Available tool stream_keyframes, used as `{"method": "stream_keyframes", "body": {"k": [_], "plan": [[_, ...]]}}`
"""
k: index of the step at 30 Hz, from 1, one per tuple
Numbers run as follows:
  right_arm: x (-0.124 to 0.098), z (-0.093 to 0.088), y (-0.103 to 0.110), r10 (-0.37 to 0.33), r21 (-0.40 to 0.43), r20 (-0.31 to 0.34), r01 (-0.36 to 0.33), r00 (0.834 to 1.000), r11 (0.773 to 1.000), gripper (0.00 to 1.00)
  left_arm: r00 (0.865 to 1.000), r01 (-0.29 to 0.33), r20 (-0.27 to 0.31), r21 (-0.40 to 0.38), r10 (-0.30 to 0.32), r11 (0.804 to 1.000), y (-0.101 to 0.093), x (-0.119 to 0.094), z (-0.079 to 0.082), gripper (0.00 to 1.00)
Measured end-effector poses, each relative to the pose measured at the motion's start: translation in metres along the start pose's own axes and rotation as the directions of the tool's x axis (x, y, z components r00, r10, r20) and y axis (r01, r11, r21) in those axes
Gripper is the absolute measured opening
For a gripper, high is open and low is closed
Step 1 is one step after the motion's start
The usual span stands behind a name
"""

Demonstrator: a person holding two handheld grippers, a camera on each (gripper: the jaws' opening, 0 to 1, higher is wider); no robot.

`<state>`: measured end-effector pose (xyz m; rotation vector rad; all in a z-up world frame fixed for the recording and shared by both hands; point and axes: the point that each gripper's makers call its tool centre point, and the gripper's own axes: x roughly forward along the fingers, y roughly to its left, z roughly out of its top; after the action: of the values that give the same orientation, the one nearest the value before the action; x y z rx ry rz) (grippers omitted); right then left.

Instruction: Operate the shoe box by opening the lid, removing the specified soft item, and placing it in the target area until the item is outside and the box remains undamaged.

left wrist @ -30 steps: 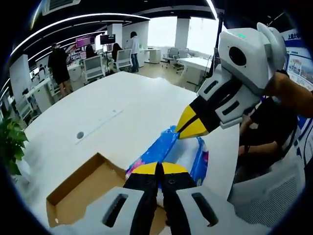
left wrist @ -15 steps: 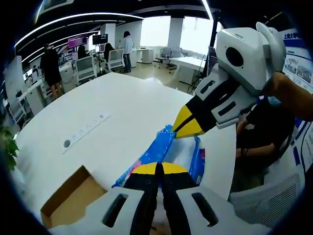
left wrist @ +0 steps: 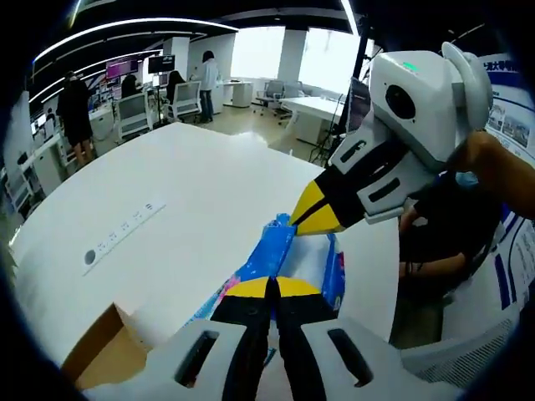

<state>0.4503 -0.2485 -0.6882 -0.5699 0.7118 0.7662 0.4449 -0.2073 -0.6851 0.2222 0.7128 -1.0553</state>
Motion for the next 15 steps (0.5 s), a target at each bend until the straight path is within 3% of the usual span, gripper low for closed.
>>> {"method": "stream_keyframes", "body": {"k": [15], "plan": [[0.002,-0.038,-0.024,-0.023,0.049,-0.049,0.025,0.999,0.998,0.0,0.999,0.043,-0.022,0.028,-0.043,0.999,-0.011,0.043,0.008,0.0]]}}
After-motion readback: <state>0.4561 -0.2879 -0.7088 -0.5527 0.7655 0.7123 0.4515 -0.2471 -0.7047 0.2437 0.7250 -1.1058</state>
